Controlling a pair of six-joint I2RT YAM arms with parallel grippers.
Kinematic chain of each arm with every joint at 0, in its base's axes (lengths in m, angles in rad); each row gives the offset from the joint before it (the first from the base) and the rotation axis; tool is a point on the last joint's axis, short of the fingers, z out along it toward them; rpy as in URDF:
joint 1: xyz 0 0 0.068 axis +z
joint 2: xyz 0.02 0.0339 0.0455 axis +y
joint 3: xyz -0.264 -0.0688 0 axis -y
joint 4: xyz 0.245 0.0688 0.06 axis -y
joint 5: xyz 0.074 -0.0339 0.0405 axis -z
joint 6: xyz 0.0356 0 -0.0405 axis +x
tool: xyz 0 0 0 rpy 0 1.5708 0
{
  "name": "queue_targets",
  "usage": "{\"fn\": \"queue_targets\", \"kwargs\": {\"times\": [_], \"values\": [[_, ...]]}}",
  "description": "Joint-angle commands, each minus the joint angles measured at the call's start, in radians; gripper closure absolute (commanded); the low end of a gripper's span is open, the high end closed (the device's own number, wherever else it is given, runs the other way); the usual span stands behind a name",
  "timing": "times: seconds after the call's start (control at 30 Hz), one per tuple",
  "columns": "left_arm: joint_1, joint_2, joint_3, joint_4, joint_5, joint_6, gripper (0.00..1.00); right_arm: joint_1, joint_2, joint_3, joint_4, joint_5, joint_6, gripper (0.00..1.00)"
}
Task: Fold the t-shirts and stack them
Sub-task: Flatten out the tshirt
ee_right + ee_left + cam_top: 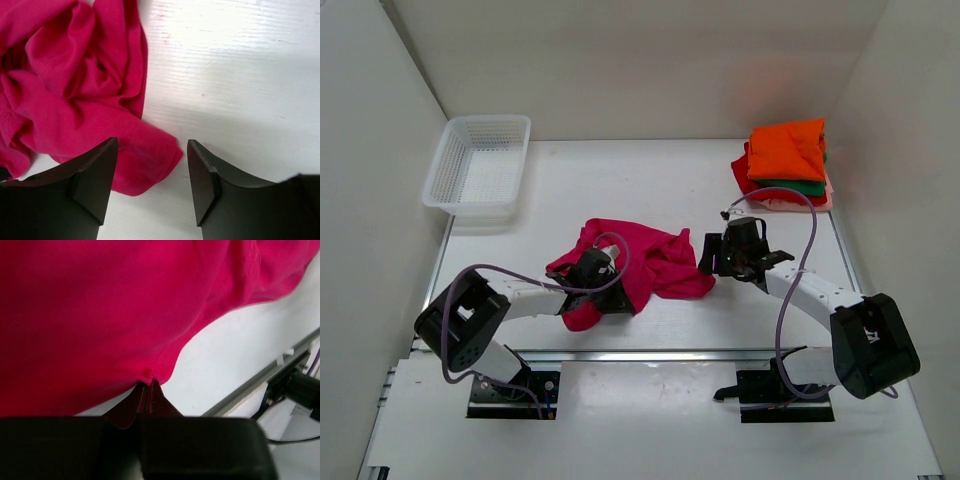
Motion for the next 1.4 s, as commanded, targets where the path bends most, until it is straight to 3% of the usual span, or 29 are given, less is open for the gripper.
{"fn": "queue_targets", "kwargs": {"times": [0.0,0.2,0.33,0.47,0.6,0.83,1.07,1.37], "values": [[0.014,-0.006,0.025,-0.007,-0.06,0.031,1.0,-0.017,-0.027,0.03,0.058,-0.022,-0.011,0.44],[0.089,-0.136,0.062,-0.184,-0.105,0.097,1.0,-0.025,-0.045,-0.013,0.065,-0.034,-0.001,0.39],[0.123,-0.245,0.071,-0.248,-0.053,0.113,1.0,-0.069,-0.073,-0.061,0.09,-0.063,0.019,0.36],[0.236,-0.388,0.169,-0.421,-0.017,0.178,1.0,-0.113,-0.096,-0.117,0.107,-0.097,0.021,0.27],[0.383,-0.489,0.333,-0.575,0.04,0.238,1.0,-0.109,-0.096,-0.153,0.144,-0.129,0.051,0.3],[0.451,-0.587,0.5,-0.639,0.061,0.22,1.0,-0.078,-0.028,-0.185,0.252,-0.219,0.14,0.33],[0.505,-0.583,0.767,-0.785,-0.078,0.307,1.0,-0.146,-0.097,-0.245,0.318,-0.281,0.193,0.32],[0.503,-0.618,0.859,-0.843,-0.253,0.335,1.0,-0.256,-0.077,-0.254,0.395,-0.387,0.222,0.33]]}}
